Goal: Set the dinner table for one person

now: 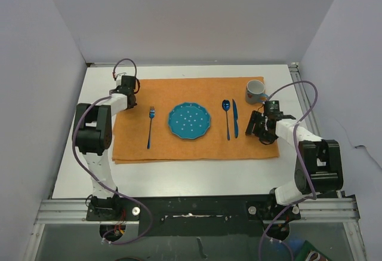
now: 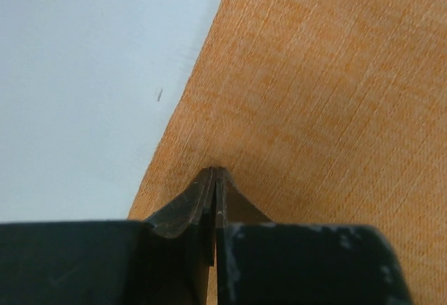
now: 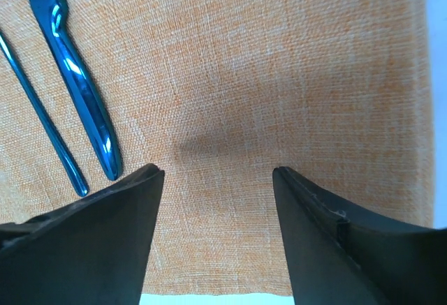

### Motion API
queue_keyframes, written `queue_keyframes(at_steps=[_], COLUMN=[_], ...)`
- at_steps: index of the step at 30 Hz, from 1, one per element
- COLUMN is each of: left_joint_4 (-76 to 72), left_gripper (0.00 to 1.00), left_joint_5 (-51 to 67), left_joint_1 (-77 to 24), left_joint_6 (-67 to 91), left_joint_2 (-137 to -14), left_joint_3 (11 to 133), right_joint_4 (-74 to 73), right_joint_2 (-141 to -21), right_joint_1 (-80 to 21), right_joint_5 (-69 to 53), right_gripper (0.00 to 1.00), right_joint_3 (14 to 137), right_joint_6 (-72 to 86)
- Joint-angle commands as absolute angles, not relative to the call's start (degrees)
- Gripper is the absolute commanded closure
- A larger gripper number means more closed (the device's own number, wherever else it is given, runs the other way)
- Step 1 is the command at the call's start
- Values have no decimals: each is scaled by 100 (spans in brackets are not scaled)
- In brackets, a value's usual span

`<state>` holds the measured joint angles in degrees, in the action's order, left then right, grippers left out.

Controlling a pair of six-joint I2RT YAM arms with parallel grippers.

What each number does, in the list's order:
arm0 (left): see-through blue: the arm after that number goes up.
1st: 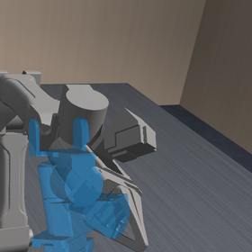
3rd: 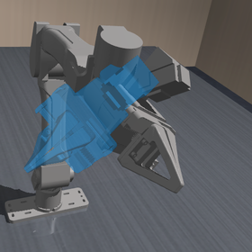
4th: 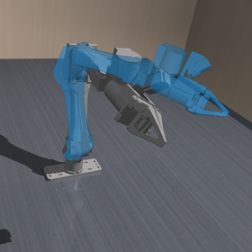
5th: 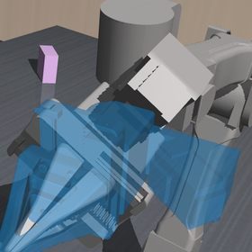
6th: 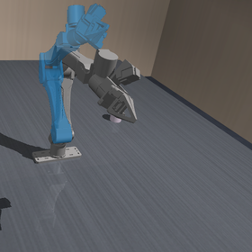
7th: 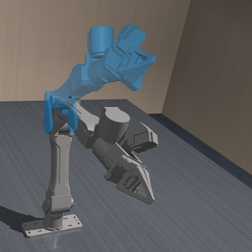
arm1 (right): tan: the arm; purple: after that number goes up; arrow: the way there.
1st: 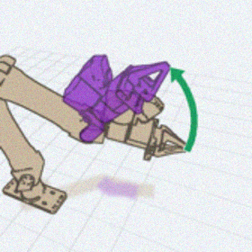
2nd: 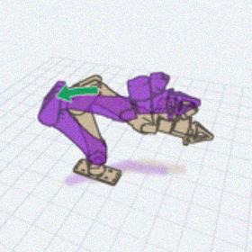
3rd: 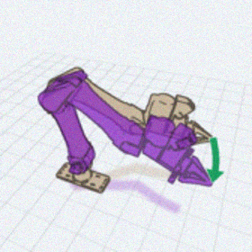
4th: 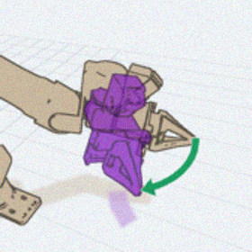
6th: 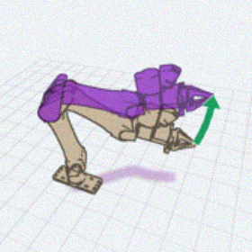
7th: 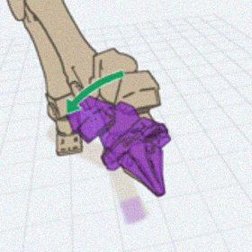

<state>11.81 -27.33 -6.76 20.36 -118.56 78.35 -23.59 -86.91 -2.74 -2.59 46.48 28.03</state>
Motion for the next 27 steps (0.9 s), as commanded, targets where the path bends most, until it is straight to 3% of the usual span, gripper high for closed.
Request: queue_keyframes(at_steps=[1, 7, 13, 27], left_joint_4=[772, -528, -1171, -809], left_gripper=[100, 100, 100, 100], left_joint_5=[-2719, -2793, -2648, -2556], left_joint_1=[-691, -688, -703, -822], left_joint_6=[2033, 1947, 1957, 2145], left_joint_2=[-10764, -9494, -8452, -8096], left_joint_3=[7225, 5811, 4481, 4388], right_joint_4=[-2073, -1576, -557, -897], right_joint_2=[-8066, -7863, -7792, -8148], right_joint_1=[-316, -302, -267, -237], right_joint_5=[138, 628, 1109, 998], right_gripper=[31, 18, 14, 8], right_joint_3=[4852, 5128, 4644, 4949], right_joint_6=[2573, 2113, 2015, 1988])
